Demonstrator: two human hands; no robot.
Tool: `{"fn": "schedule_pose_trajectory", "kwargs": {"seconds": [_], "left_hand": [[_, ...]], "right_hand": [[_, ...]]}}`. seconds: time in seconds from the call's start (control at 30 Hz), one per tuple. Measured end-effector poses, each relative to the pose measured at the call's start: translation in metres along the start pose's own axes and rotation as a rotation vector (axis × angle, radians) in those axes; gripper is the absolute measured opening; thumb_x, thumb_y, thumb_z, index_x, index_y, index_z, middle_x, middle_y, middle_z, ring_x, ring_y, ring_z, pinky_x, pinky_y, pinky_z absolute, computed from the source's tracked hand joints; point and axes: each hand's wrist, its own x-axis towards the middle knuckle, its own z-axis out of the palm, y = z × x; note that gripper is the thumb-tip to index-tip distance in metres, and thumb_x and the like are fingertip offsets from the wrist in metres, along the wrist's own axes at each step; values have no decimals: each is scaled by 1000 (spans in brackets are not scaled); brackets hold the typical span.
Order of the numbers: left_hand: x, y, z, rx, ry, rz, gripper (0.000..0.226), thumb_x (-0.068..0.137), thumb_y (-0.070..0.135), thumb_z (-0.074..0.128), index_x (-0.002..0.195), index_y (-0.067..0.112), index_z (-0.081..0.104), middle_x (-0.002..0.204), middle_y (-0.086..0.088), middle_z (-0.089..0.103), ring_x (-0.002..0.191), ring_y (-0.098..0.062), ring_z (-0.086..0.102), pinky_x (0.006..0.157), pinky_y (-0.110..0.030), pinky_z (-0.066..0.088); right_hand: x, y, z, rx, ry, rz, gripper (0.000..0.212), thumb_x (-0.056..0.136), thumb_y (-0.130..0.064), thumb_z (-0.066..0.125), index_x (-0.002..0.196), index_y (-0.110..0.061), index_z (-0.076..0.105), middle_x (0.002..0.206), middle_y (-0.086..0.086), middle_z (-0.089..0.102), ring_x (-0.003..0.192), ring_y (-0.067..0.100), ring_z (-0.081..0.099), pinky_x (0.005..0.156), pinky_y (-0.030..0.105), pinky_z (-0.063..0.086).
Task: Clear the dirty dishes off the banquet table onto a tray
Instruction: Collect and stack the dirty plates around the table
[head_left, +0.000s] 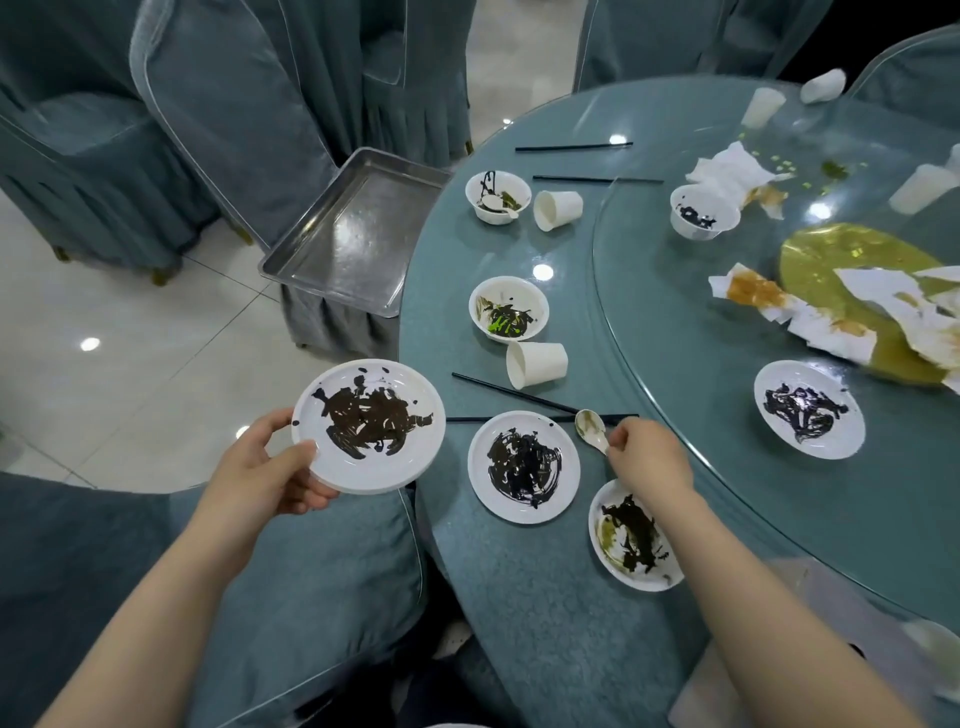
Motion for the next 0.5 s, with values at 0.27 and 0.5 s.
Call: {"fn": "schedule_pose_trajectory", "kwargs": {"seconds": [0.27,0.5], "left_hand": [[-1,4,3,2,-11,15,28,93,9,50,107,33,53,62,-20,68,46,-21,62,41,-21,47],[4,19,23,5,-65,63,28,93,9,49,107,33,55,60,-18,67,45,-21,60,41,-21,46]], "right_hand": [[-5,-40,11,-4,-170,-106,20,79,-32,65,84,-17,55,78,0,60,77,20,57,53,28,40],[-1,-23,-12,434,-85,-58,9,82,-21,62,88,-16,58,80,1,65,76,21,61,64,30,45]]}}
